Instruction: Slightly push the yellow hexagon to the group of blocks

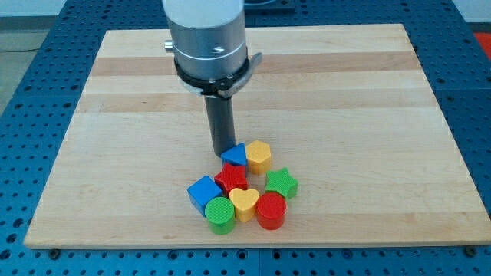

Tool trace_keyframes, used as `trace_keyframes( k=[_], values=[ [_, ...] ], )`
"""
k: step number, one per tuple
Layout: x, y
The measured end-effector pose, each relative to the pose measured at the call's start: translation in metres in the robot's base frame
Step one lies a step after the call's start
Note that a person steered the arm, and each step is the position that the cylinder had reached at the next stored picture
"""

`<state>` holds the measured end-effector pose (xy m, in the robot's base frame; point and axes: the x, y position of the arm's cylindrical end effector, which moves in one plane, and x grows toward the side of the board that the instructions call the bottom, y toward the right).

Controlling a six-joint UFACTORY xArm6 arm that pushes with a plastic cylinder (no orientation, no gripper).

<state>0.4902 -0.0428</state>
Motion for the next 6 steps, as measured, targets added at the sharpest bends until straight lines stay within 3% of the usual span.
trace_keyframes(
  k=[2,3,4,6],
  values=[
    [-0.022,-0.009],
    [-0.027,0.017],
    [-0.018,0.047],
    [0.003,0.051]
  ],
)
